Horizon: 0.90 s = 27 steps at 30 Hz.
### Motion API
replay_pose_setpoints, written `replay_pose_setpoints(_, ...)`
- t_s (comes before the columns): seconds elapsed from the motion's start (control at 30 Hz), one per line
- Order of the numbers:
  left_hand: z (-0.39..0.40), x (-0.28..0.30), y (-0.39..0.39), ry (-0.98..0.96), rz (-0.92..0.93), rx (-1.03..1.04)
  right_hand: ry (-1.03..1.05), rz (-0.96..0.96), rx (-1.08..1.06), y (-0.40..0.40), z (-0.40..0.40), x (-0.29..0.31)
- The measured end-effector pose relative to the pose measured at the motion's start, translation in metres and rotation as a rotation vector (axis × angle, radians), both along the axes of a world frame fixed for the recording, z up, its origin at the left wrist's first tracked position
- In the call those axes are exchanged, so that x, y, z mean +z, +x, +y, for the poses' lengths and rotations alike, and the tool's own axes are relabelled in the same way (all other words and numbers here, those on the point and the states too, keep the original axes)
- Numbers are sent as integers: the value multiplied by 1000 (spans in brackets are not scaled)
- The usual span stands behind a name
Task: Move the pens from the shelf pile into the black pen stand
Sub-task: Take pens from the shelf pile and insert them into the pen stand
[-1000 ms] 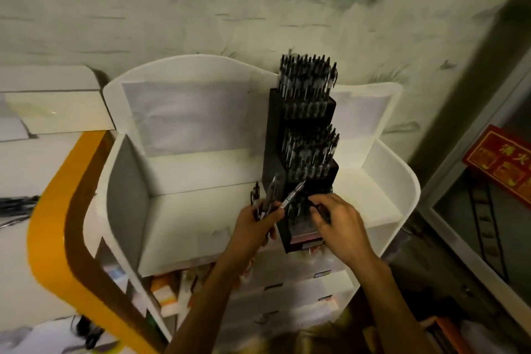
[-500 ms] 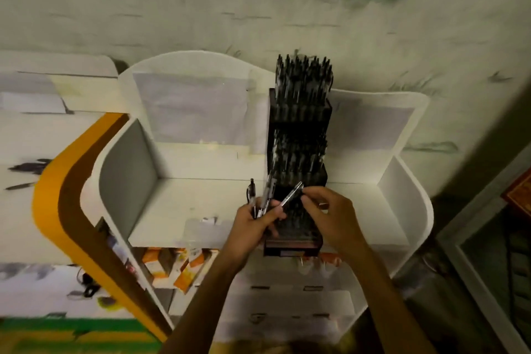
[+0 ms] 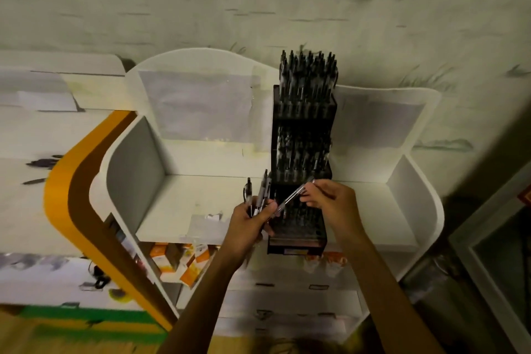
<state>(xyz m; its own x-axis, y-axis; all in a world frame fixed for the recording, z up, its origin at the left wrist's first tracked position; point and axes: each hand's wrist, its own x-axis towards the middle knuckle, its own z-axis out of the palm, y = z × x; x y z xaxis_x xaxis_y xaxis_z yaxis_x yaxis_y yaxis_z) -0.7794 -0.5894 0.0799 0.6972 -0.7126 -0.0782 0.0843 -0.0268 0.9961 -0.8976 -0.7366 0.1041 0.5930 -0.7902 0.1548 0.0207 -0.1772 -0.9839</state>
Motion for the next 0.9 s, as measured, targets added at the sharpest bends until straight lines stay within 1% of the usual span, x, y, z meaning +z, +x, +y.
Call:
replay_pose_setpoints(0.1,5,-8,8,-22,-11,124,21,-46,-69,-1,-6,1)
replay_pose_setpoints(0.17,7,-12,13,-29,24,178,-4,-62,-106,-4,-9,1)
replay_pose_setpoints(0.23,7,-16,16,-18,53,177,-69,-38,-155,-5,-11,-2)
replay_pose_setpoints(0.3,6,-17,17,-6,58,163,-192,48,-190,-4,-12,-7)
replay_pose_setpoints(0.4,5,-16,16,-33,97,123,-354,122,-182,0,-10,-18)
replay_pose_setpoints(0.47,5,-15,15,-45,126,121,-422,152,-176,4,-6,-23)
replay_pose_setpoints(0.57,4,-16,16,-14,115,151,-511,191,-170,10,-2,-30)
replay_pose_setpoints(0.9,6,-16,16,35,105,123,-575,254,-154,20,-5,-39)
